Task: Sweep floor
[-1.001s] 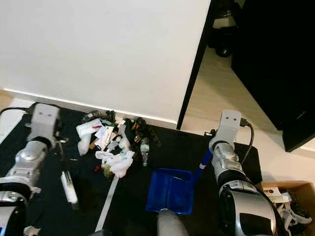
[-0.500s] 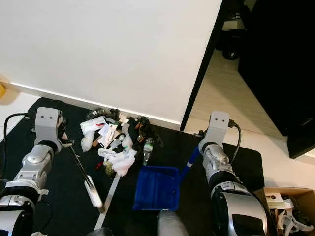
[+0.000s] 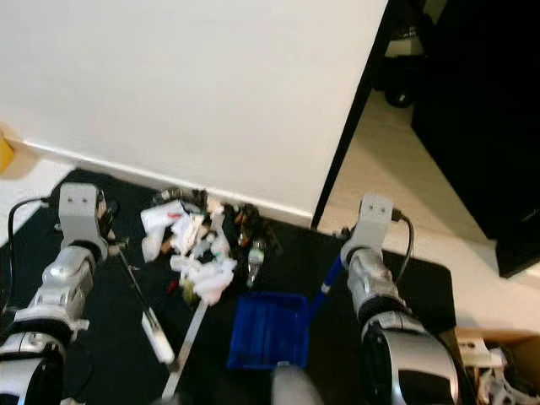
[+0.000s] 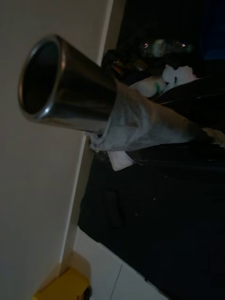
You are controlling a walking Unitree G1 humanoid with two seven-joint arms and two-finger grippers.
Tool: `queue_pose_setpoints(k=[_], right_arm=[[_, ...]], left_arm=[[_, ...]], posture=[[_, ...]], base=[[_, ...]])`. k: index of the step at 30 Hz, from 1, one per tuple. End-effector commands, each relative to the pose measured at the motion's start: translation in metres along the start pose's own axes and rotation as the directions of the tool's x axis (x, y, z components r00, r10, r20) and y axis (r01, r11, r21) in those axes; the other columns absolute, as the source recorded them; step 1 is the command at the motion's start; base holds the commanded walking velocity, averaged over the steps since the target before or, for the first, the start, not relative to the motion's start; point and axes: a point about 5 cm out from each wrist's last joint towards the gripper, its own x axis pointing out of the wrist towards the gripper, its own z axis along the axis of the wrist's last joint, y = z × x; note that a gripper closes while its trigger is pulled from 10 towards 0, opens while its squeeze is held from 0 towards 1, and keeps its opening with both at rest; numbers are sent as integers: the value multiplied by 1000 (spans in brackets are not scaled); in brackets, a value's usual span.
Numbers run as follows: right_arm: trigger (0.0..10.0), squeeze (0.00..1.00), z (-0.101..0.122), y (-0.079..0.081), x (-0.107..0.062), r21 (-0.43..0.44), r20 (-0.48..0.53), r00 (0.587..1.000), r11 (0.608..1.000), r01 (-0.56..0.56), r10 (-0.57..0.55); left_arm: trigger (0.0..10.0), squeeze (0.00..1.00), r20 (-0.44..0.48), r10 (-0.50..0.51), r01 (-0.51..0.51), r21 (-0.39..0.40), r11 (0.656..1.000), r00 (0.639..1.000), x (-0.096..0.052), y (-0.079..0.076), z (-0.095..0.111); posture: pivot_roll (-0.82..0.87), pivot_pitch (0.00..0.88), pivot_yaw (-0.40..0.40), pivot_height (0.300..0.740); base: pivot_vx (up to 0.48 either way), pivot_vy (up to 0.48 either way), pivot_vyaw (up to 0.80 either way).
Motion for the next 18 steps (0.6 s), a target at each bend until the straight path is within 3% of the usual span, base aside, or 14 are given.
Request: queue_pose_setpoints(k=[1,7,18], right_arm=[[10000,0,3,0,1,15,9,1000,1000,9,-9],[10000,0,6,-17,0,26,20,994,994,107,-108],[10000,0,2,-18,-1,27,12,994,994,109,-109]], left_arm=[[10000,0,10,4,-4,-14,1000,1000,1,-1,4],[10000,0,12,18,-17,-12,1000,1000,1,2,5],[10000,0,18,2,-2,-10,1000,1000,1,3,7]], posture=[[73,0,0,740],[76,0,0,740],[79,0,3,740]], base=[[480,0,0],[480,0,0],[456,0,0]])
